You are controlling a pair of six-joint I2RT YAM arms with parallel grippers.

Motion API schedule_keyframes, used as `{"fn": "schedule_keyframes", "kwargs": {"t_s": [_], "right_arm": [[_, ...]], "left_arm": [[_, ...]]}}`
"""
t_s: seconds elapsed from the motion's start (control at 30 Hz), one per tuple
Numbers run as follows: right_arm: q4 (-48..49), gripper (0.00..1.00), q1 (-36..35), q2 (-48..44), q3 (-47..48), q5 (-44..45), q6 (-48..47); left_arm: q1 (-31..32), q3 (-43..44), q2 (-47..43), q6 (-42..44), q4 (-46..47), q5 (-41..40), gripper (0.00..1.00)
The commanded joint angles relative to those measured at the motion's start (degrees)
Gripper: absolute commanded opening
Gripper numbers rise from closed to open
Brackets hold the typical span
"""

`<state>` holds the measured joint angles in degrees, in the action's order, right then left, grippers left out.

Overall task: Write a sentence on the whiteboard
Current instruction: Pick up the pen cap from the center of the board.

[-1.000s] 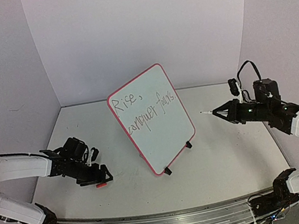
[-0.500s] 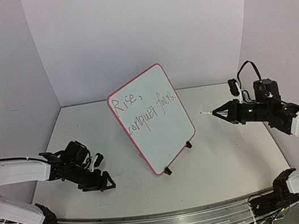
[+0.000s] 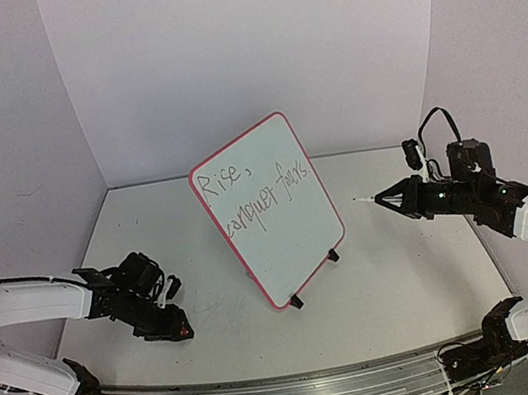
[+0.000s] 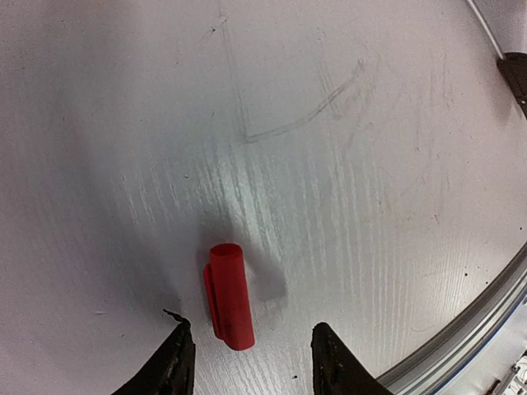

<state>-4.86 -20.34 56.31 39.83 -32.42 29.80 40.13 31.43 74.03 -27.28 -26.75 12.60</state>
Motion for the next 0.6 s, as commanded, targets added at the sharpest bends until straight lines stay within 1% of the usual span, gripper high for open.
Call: {"fn": "schedule_keyframes", "kwargs": {"t_s": [0.0, 0.1, 0.33, 0.43, 0.57], "right_arm": [[0.91, 0.00, -0.33, 0.21, -0.06, -0.23, -0.65], [0.91, 0.00, -0.33, 0.12, -0.41, -0.01, -0.62], [0.91, 0.00, -0.36, -0.43, -0.78, 0.22, -0.74], [0.82, 0.00, -0.38, -0.58, -0.89, 0.16, -0.80], [0.65, 0.00, -0.36, -0.90, -1.04, 0.18, -0.80]], "left_arm": [[0.90, 3.01, 1.48, 0.80, -1.91, -3.11, 0.44], [1.61, 3.64, 2.55, 0.92, -2.23, -3.93, 0.42], [2.87, 5.67, 5.58, 0.85, -3.88, -5.98, 0.33], [3.48, 6.33, 6.79, 0.20, -5.08, -6.79, 0.26], [4.53, 6.92, 8.49, -1.37, -6.81, -8.51, 0.13]]}}
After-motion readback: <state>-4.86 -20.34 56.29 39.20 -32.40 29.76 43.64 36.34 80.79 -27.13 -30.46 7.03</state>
